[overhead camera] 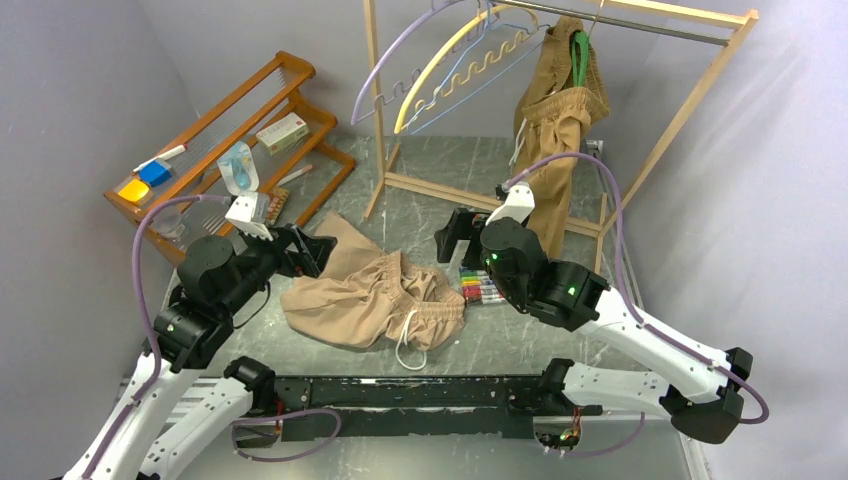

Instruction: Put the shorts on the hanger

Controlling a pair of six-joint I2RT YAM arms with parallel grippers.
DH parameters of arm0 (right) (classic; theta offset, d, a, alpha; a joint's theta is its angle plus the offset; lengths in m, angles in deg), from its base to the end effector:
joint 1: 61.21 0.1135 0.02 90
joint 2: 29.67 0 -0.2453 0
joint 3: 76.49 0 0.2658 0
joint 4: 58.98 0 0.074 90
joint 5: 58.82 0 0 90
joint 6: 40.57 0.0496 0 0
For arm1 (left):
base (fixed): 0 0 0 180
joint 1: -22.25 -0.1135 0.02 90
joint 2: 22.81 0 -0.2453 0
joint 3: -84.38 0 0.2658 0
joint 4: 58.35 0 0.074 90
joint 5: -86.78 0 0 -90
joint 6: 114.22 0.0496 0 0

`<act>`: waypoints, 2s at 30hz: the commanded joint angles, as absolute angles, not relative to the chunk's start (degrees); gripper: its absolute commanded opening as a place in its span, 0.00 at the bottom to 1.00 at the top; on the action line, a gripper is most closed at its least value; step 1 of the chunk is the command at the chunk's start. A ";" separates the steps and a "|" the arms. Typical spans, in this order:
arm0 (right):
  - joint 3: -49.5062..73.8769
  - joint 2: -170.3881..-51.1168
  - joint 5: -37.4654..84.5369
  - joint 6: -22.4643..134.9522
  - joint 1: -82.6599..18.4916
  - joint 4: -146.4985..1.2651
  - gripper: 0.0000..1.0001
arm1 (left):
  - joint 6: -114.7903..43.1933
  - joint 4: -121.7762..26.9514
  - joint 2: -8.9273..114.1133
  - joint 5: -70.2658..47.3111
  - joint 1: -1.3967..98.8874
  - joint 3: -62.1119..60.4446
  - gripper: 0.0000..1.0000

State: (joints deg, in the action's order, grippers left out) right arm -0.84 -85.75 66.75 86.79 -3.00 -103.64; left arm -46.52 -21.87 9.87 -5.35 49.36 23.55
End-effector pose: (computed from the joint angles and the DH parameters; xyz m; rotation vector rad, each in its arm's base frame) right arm 0.1494 0.1863 0.3576 0.0377 1.9537 0.4892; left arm 0.1506 -0.0792 0.3534 0.1022 1.7596 -0.6663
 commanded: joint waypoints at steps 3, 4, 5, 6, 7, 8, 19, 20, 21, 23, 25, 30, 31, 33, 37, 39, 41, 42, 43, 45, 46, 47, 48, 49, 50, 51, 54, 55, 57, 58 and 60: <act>-0.45 -85.49 67.54 86.93 -2.76 -102.70 1.00 | -46.10 -22.90 9.27 -4.04 49.67 25.21 0.99; -0.36 -85.60 67.52 87.07 -2.76 -102.74 1.00 | -45.98 -22.90 9.12 -3.70 49.63 25.56 0.99; -0.08 -85.84 67.56 87.31 -2.76 -102.85 1.00 | -45.85 -22.98 8.96 -3.44 49.67 25.97 0.99; 0.23 -86.08 67.57 87.59 -2.76 -102.99 1.00 | -45.84 -23.13 8.83 -3.27 49.65 26.53 0.99; 0.59 -86.40 67.56 87.73 -2.74 -102.87 1.00 | -45.84 -23.49 8.72 -3.22 49.66 27.05 0.99; 1.01 -86.63 67.50 87.67 -2.76 -102.73 1.00 | -45.84 -23.79 8.69 -3.09 49.62 27.59 0.99; 2.71 -93.32 65.06 83.80 -2.76 -100.85 0.99 | -44.11 -23.27 10.99 -1.70 49.67 29.89 0.98; 2.08 -94.03 63.60 82.82 -2.75 -100.52 0.99 | -43.96 -23.18 10.98 -1.50 49.60 30.03 0.98; 1.36 -94.74 62.41 82.28 -2.76 -100.24 0.98 | -43.73 -23.04 10.88 -1.22 49.64 30.14 0.98; 0.03 -96.23 60.78 81.96 -2.72 -99.17 0.96 | -43.48 -22.43 10.71 -0.37 49.61 29.94 0.97; -1.36 -97.98 59.14 81.93 -2.76 -97.75 0.92 | -43.38 -21.93 10.33 0.90 49.62 29.84 0.96; -4.64 -101.43 55.27 84.30 -2.79 -94.32 0.75 | -43.21 -21.53 8.47 3.33 49.67 29.94 0.95; -4.79 -102.32 55.90 85.91 -2.81 -94.86 0.73 | -43.17 -21.57 8.02 3.72 49.67 30.03 0.95; -4.75 -104.23 57.77 90.28 -2.85 -96.96 0.68 | -43.12 -21.73 7.28 4.03 49.61 30.26 0.94; -5.31 -106.94 63.30 109.78 -2.90 -107.10 0.68 | -42.86 -21.93 6.76 4.10 49.65 30.56 0.94; -5.00 -107.60 63.98 118.27 -2.88 -112.55 0.72 | -42.67 -21.78 6.99 4.40 49.67 30.39 0.94; -4.38 -108.23 65.08 126.14 -2.97 -118.00 0.72 | -42.66 -21.53 7.56 4.63 49.67 30.17 0.94; -4.19 -108.51 65.63 130.12 -2.93 -120.43 0.71 | -42.71 -21.45 7.81 4.61 49.62 30.14 0.94; -4.13 -108.93 66.24 133.42 -2.94 -122.41 0.70 | -42.76 -21.46 8.11 4.49 49.66 30.05 0.93; -4.25 -109.85 66.08 137.01 -3.07 -124.51 0.70 | -42.76 -21.34 8.54 4.19 49.66 30.01 0.93; -4.34 -110.34 65.63 138.48 -3.15 -125.40 0.69 | -42.89 -21.13 8.78 4.09 49.65 29.83 0.93; -4.53 -110.81 65.25 140.43 -3.32 -126.29 0.69 | -43.01 -20.89 8.96 4.18 49.67 29.72 0.93; -4.75 -111.20 64.81 142.10 -3.42 -127.01 0.68 | -43.10 -20.71 9.02 4.31 49.65 29.65 0.93; -5.06 -111.57 64.39 143.21 -3.53 -127.22 0.68 | -43.11 -20.70 8.99 4.40 49.62 29.66 0.93; -5.35 -111.80 64.06 143.81 -3.75 -127.15 0.67 | -43.18 -20.82 9.00 4.47 49.62 29.74 0.93; -5.62 -112.01 63.71 144.16 -4.06 -126.92 0.67 | -43.24 -20.98 9.01 4.45 49.66 29.88 0.93; -7.33 -112.11 63.28 143.54 -5.14 -124.38 0.66 | -43.57 -21.30 9.17 3.97 49.67 30.20 0.93; -8.01 -111.99 63.12 143.03 -5.48 -122.64 0.66 | -43.82 -21.31 9.37 3.80 49.67 30.34 0.93; -9.22 -111.78 62.51 143.09 -6.21 -120.85 0.66 | -44.49 -21.20 10.04 3.64 49.67 30.52 0.92; -9.68 -111.83 62.14 143.94 -6.64 -120.84 0.66 | -44.67 -21.04 10.70 3.76 49.67 30.63 0.92; -10.43 -112.01 61.16 143.98 -7.32 -120.32 0.66 | -46.98 -20.10 12.40 4.41 49.65 30.33 0.91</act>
